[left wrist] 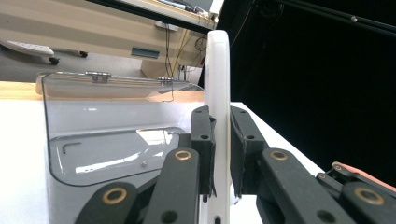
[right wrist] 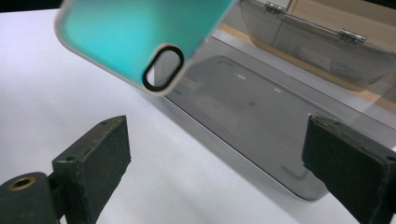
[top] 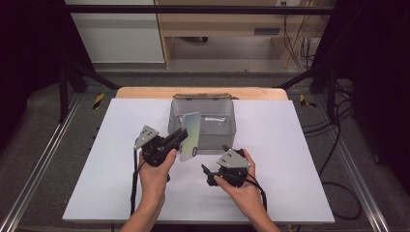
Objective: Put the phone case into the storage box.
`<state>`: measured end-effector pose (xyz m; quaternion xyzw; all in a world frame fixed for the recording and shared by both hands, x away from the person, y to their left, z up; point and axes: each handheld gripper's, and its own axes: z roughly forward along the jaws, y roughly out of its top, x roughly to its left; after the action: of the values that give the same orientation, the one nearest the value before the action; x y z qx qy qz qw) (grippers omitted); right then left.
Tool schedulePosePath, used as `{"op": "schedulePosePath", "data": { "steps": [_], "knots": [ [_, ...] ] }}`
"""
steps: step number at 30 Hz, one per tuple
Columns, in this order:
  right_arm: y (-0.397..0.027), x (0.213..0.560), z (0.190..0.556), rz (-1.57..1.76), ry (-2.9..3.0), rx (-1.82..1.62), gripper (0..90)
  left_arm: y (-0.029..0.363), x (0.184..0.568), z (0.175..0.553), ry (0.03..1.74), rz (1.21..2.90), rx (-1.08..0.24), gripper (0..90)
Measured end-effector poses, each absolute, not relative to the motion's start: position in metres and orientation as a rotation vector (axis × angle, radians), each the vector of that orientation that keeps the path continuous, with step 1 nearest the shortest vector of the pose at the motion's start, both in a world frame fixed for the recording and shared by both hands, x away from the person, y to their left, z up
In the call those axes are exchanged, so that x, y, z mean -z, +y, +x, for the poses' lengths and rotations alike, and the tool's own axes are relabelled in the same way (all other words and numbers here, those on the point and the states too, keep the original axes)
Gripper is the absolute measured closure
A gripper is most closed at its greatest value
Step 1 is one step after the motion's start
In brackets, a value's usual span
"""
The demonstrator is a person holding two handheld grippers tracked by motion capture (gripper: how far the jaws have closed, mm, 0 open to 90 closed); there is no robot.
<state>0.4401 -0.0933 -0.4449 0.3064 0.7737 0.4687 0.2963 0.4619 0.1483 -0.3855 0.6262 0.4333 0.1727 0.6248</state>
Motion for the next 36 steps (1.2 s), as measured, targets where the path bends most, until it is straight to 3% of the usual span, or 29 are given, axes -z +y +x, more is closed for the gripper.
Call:
{"op": "schedulePosePath", "data": {
  "steps": [12,27,36],
  "knots": [
    [-0.116,0.454,0.439,0.838,2.071,-1.270,7.3,0.154,0.382,0.460,1.001,1.438,-0.409,81.1],
    [-0.197,0.455,0.424,0.989,1.935,-1.268,7.3,0.146,0.369,0.467,1.000,1.449,-0.412,81.1],
    [-0.215,0.455,0.419,1.005,1.836,-1.271,6.5,0.132,0.353,0.487,1.029,1.465,-0.415,81.1]
  ]
}}
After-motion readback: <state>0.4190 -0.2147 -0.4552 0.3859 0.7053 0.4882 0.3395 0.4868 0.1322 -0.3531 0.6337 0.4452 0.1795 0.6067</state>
